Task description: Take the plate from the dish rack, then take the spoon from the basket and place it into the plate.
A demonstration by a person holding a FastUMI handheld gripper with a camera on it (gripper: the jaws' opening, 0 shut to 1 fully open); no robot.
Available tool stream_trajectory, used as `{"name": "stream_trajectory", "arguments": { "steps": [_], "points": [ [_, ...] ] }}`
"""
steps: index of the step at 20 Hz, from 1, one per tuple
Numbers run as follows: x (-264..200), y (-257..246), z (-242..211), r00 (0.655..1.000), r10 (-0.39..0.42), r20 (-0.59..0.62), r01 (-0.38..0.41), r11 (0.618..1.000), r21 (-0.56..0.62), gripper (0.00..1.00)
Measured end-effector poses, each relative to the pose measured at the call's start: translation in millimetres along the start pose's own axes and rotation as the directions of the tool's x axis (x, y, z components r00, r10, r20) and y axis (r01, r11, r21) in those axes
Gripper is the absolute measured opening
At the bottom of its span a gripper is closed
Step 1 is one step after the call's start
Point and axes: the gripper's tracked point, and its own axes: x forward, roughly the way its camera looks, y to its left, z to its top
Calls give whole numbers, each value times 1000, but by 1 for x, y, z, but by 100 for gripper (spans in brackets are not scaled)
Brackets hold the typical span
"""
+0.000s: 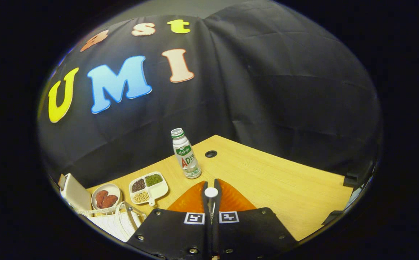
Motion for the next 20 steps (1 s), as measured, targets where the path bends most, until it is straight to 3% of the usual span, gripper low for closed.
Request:
{"name": "stream_trajectory", "arguments": {
  "steps": [5, 11, 16, 20],
  "points": [
    [-27, 16, 33, 998, 1, 63, 9, 987, -158, 0],
    [-87, 42, 70, 987, 65, 145, -18, 953, -303, 0],
    [-146, 92, 48, 968, 226, 113, -173, 920, -352, 0],
    [-205, 138, 12, 926, 373, 53, -323, 859, -396, 0]
  ]
}}
